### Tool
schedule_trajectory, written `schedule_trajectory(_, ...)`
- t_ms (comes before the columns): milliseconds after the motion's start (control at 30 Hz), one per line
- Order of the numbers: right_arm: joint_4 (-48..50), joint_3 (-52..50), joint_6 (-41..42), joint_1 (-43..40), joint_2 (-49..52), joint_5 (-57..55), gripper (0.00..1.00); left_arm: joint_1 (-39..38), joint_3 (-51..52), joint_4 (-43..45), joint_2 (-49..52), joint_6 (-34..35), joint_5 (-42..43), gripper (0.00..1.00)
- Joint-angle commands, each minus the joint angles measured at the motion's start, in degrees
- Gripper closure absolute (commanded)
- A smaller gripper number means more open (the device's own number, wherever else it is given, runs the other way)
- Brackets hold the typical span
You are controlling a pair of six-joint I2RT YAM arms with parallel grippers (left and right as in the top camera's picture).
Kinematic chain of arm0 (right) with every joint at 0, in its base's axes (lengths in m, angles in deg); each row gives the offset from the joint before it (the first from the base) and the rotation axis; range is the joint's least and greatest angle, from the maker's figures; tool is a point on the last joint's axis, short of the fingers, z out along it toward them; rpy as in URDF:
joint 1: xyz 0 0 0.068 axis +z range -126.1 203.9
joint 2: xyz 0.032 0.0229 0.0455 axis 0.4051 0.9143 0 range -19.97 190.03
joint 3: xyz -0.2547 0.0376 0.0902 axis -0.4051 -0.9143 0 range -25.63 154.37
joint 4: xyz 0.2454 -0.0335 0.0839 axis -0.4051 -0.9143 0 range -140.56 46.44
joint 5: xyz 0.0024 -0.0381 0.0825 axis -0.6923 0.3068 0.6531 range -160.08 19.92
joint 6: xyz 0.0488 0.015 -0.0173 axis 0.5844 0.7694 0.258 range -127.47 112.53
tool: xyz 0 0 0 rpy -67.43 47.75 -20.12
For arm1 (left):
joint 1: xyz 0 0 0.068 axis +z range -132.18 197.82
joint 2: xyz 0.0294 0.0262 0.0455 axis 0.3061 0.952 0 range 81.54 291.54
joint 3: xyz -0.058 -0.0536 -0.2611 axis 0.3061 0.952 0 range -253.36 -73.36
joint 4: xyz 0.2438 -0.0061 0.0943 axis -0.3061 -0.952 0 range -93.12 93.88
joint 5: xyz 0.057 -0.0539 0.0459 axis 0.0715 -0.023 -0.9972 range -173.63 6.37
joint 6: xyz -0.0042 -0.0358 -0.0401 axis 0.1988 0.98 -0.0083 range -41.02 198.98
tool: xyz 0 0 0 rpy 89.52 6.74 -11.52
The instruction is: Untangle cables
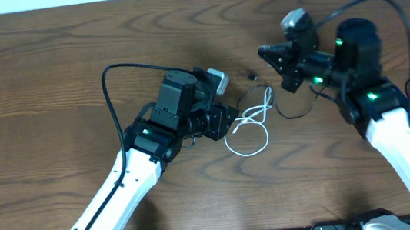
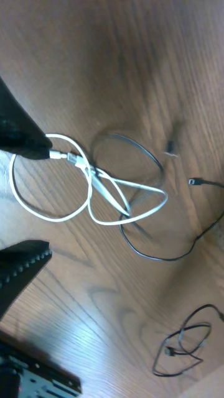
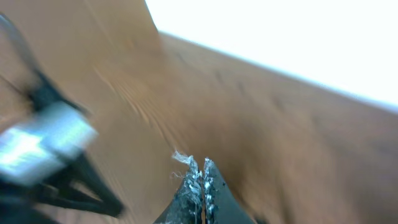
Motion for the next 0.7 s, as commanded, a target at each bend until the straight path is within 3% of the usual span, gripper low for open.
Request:
schedule_trajectory(0,1.4,0.5,4.7,0.1,-2.8,3.5,0.99,0.2,-0.2,-0.2,0.0,-0.3,-0.3,0.45)
schedule_trajectory(100,2.6,0.5,6.1,0.1,-3.7,3.3,0.99,-0.3,-0.2,-0.2,0.0,-0.3,-0.4,0.37)
schedule_trajectory(200,1.3,0.5,6.0,0.1,-3.6,0.4,0.99,-0.6,-0.2,-0.3,0.0,-0.3,-0.4,0.36)
schedule_trajectory(433,-15.9,0.4,1.8,0.1,-0.9,-16.1,0.89,-0.6,-0.2,-1.9,0.1,-0.3,-0.6,0.36)
schedule_trajectory(667,-24.1,0.4,-1.9,0.1,6.7,-15.1,0.78,-0.6,-0.2,-3.5,0.8,-0.3,-0.7,0.36)
